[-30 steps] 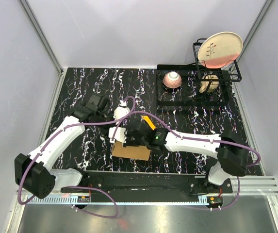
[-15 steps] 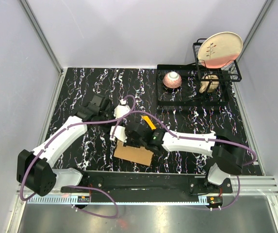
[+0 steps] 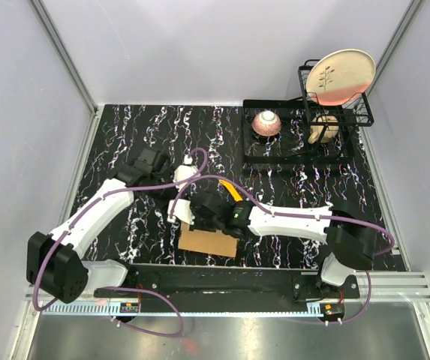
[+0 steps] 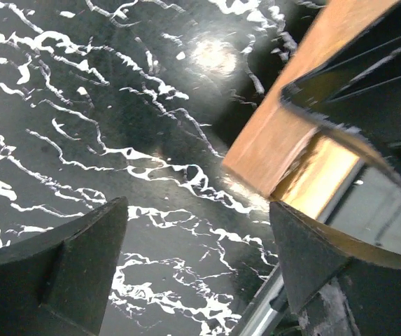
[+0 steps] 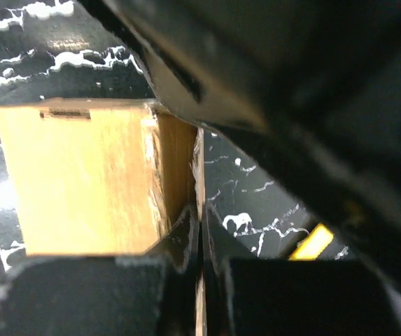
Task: Unpack the express box
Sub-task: Open the express box at the center of the board.
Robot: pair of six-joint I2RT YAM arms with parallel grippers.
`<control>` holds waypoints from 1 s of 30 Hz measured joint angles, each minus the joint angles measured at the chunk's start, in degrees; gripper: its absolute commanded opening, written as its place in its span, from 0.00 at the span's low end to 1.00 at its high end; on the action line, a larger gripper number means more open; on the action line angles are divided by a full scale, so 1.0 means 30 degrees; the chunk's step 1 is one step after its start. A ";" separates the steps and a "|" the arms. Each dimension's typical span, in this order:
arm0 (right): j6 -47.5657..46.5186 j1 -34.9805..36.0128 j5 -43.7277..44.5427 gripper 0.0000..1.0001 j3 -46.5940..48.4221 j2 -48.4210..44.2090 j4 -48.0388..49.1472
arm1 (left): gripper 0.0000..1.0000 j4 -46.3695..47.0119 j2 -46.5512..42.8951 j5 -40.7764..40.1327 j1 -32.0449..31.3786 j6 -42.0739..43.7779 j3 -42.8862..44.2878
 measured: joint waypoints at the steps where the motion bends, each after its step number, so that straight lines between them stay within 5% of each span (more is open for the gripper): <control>1: -0.0036 0.0095 -0.0044 0.00 0.0000 -0.0073 0.0240 | 0.96 -0.0342 -0.0146 0.0641 0.0415 0.0219 0.0095; 8: 0.0386 0.0379 -0.1370 0.00 0.0277 -0.1268 0.4932 | 0.99 -0.2317 -0.1639 0.7497 0.4291 0.2186 0.2200; 20: -0.0444 0.1348 -0.3621 0.00 0.0277 -0.2623 0.5056 | 0.98 -0.7912 -0.2222 0.8160 0.3432 0.6703 0.4969; 23: -0.0918 0.1494 -0.4036 0.00 0.0277 -0.2637 0.4692 | 0.89 -0.8276 -0.2222 0.7366 0.2521 0.6870 0.5034; 30: -0.2135 0.1690 -0.4029 0.00 0.0277 -0.2703 0.3985 | 0.52 -0.8714 -0.2586 0.5391 -0.0073 0.6768 0.5158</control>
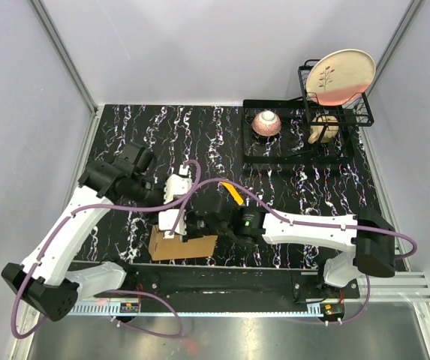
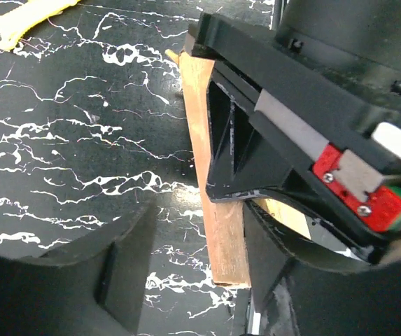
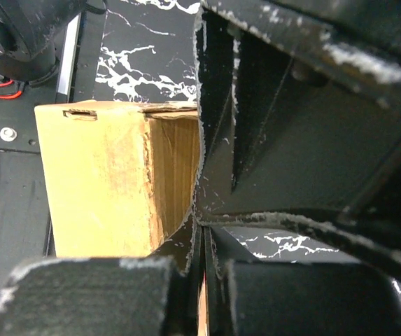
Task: Unpack the express box
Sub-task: Open the express box at the center of the board.
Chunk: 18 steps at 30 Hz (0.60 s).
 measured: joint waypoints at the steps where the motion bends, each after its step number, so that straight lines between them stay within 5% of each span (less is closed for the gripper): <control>1: -0.0124 0.0000 0.0015 0.00 0.0000 0.0000 0.0022 | 0.44 -0.0015 -0.0204 -0.0153 -0.0233 -0.0117 -0.0036; 8: -0.0772 0.0007 0.0328 0.00 0.0015 -0.0029 0.0153 | 0.13 -0.0073 -0.0984 -0.0874 -0.1413 -0.0787 -0.0204; 17: -0.2317 0.0117 0.0517 0.00 -0.0015 -0.0058 -0.0160 | 0.13 0.0648 -0.1647 -0.1406 -0.2251 -0.1399 -0.1115; 18: -0.2419 0.0131 0.0517 0.00 -0.0022 -0.0058 -0.0160 | 0.06 0.0809 -0.1770 -0.1494 -0.2324 -0.1537 -0.1268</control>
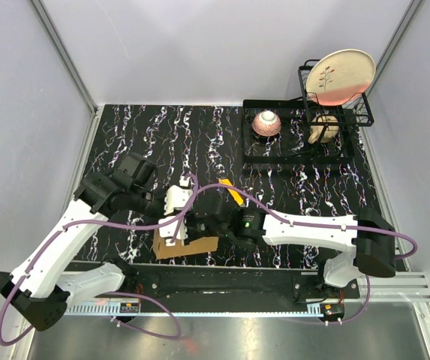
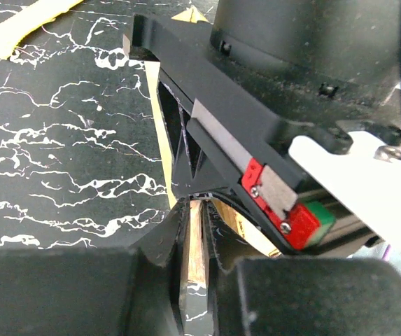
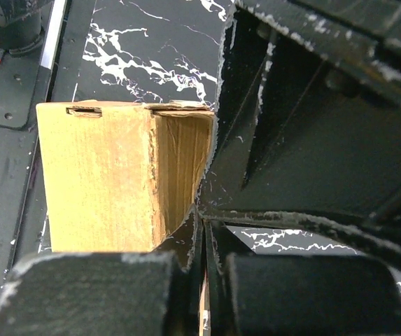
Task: Unpack the express box
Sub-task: Open the express box at the center of the board.
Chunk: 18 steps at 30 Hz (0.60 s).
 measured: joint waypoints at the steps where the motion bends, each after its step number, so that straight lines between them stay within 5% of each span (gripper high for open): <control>1: -0.0124 0.0000 0.0007 0.00 -0.0015 0.0000 0.0000 | 0.00 0.0117 -0.0087 -0.0066 -0.0080 -0.0102 -0.0095; 5: -0.0634 0.0007 0.0168 0.05 -0.0226 0.0000 0.0044 | 0.00 0.0903 -0.0510 -0.1020 -0.0699 -0.0882 -0.0634; 6: -0.0670 0.0007 0.0204 0.17 -0.0306 -0.0007 0.0087 | 0.00 0.1115 -0.0583 -0.1239 -0.0867 -0.1202 -0.0787; 13: 0.0248 -0.0015 0.2455 0.43 -0.0882 0.0007 0.0903 | 0.00 0.4022 -0.0809 -0.5107 -0.1632 -0.2769 -0.1792; 18: 0.1486 -0.0058 0.3759 0.44 -0.2106 -0.0087 0.2127 | 0.00 0.5603 -0.0495 -0.6696 -0.2033 -0.3279 -0.2419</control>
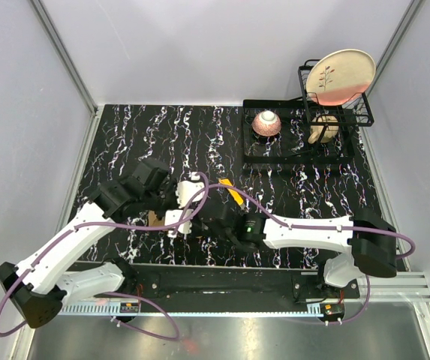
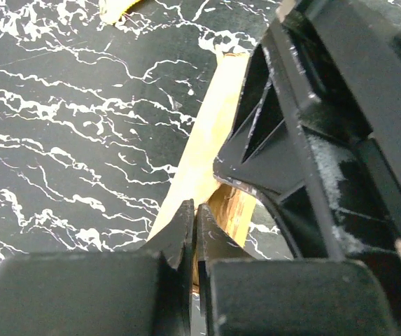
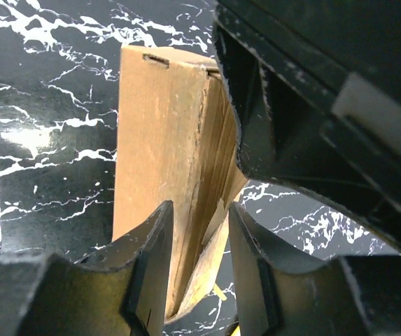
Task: Unpack the express box
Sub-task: Open the express box at the center of the board.
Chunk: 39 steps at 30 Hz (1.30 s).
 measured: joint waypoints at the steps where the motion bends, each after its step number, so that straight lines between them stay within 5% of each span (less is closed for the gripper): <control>1: 0.0240 -0.0007 0.0168 0.43 -0.0233 -0.0102 0.0321 | 0.00 0.0189 0.0095 -0.0153 -0.0087 -0.0036 0.0000; 19: 0.0335 -0.0845 0.0539 0.32 -0.2878 -0.2215 0.3905 | 0.00 0.1122 0.0648 -0.0546 -0.0641 -0.0568 0.0175; 39: 0.1741 -0.2229 -0.0138 0.38 -0.6098 -0.4313 0.7191 | 0.00 -0.0612 0.0619 -0.0627 -0.0772 -0.0058 -0.0124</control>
